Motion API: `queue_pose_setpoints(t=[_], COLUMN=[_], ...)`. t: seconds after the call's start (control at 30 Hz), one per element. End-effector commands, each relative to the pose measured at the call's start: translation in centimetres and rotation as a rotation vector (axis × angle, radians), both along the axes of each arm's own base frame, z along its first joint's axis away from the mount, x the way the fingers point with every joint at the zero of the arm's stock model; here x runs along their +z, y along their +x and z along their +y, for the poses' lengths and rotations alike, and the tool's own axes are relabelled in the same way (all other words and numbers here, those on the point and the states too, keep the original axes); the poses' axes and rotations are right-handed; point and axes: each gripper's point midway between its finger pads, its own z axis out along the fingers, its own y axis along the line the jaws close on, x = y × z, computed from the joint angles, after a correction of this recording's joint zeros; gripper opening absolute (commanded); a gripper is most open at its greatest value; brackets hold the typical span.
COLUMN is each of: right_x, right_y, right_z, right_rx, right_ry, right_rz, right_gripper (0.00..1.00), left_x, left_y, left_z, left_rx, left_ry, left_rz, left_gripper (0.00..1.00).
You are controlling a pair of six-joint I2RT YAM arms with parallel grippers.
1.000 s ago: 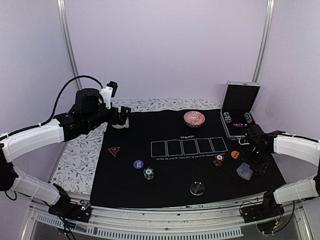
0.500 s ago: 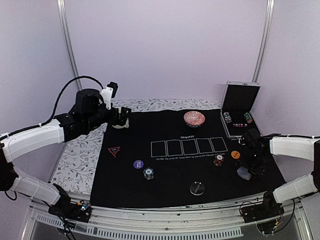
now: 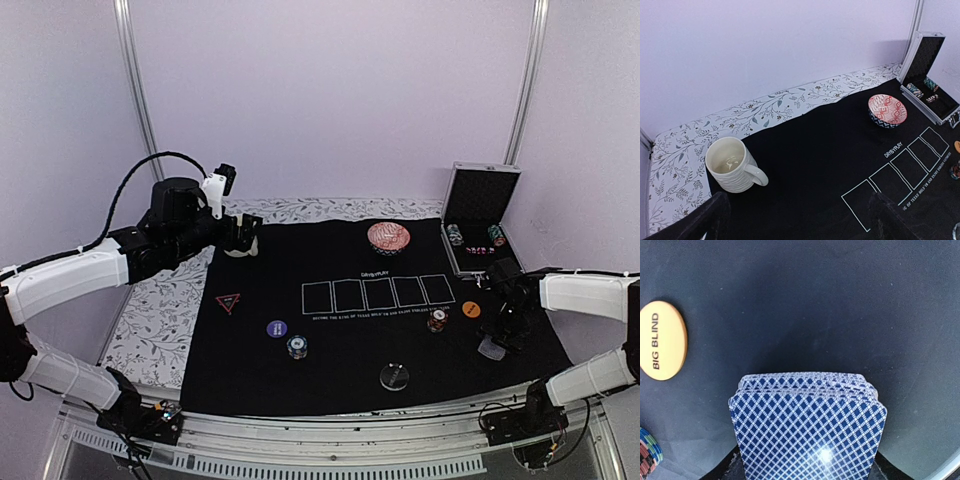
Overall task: Distribute texas hold em gaming equipment
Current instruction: Pick up the poker card from the poker table mat.
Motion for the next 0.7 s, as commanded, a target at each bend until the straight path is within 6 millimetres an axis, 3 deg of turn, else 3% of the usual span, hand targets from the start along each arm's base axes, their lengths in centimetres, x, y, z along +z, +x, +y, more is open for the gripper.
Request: queue_pose_setpoints(t=[0.0, 0.5, 0.6, 0.67], right_x=[0.6, 0.5, 1.4, 2.5], right_y=[1.2, 1.3, 1.9, 2.4], right_z=[0.8, 0.8, 0.5, 0.2], right_rx=[0.025, 0.053, 0.064, 0.068], right_ry=[0.034, 0.031, 0.004, -0.021], right_rz=[-0.052, -0.058, -0.071, -0.089], right_gripper=[0.62, 0.53, 0.45, 0.45], left_x=[-0.1, 0.0, 0.0, 0.0], left_y=[0.2, 0.2, 0.2, 0.2], left_z=[0.3, 0.3, 0.3, 0.4], left_rx=[0.002, 0.001, 0.002, 0.004], left_ry=[0.008, 0.009, 0.011, 0.012], left_rz=[-0.01, -0.015, -0.016, -0.016], left_gripper=[0.98, 0.98, 0.98, 0.98])
